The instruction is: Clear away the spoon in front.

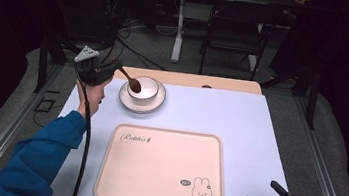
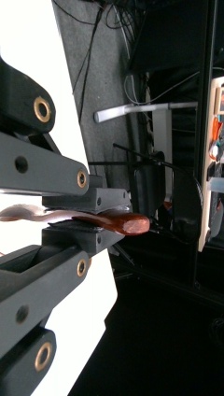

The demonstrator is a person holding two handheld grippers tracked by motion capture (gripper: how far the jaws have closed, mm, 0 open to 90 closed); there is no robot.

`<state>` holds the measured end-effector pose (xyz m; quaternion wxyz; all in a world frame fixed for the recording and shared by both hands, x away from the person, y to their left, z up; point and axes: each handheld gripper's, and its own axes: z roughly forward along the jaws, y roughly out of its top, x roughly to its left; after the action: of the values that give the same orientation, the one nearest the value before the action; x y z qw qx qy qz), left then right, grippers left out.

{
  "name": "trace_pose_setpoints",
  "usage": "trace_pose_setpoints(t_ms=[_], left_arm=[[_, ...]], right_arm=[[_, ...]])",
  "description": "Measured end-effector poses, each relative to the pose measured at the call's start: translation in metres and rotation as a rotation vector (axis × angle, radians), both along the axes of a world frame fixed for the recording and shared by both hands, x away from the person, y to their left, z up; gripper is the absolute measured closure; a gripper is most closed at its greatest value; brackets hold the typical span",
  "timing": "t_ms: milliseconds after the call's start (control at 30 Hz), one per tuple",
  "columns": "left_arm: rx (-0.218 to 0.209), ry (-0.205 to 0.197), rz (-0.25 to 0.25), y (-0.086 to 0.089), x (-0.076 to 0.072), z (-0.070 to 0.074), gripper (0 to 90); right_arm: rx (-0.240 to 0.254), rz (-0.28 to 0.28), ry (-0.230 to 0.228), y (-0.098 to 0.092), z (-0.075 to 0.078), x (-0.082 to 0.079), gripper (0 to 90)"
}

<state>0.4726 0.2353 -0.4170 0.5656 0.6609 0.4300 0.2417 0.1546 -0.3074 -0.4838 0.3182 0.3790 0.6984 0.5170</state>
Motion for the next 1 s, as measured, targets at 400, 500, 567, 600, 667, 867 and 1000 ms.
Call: trace_pose_setpoints(t_ms=[400,500,567,600,667,867,1000], left_arm=[[0.037,-0.006,-0.066,0.006,-0.019,0.016,84.5],[0.044,0.0,-0.088,0.009,-0.024,0.018,84.4],[0.047,0.005,-0.098,0.011,-0.028,0.019,84.4],[0.046,0.007,-0.102,0.012,-0.03,0.02,84.4],[0.046,0.015,-0.116,0.014,-0.034,0.02,84.4],[0.046,0.02,-0.141,0.019,-0.043,0.02,84.5],[0.044,0.031,-0.165,0.019,-0.048,0.019,84.4]], right_arm=[[-0.002,0.001,-0.001,0.0,0.0,0.0,14.3],[0.0,0.002,-0.001,0.0,0.0,0.0,14.3],[0.0,0.001,-0.001,0.0,0.0,0.0,14.3],[-0.002,0.001,-0.001,0.0,0.0,0.0,14.3],[-0.001,0.001,0.0,0.0,0.0,0.0,14.3],[-0.001,0.001,0.0,0.0,0.0,0.0,14.3],[-0.001,0.002,0.002,0.0,0.0,0.0,14.3]])
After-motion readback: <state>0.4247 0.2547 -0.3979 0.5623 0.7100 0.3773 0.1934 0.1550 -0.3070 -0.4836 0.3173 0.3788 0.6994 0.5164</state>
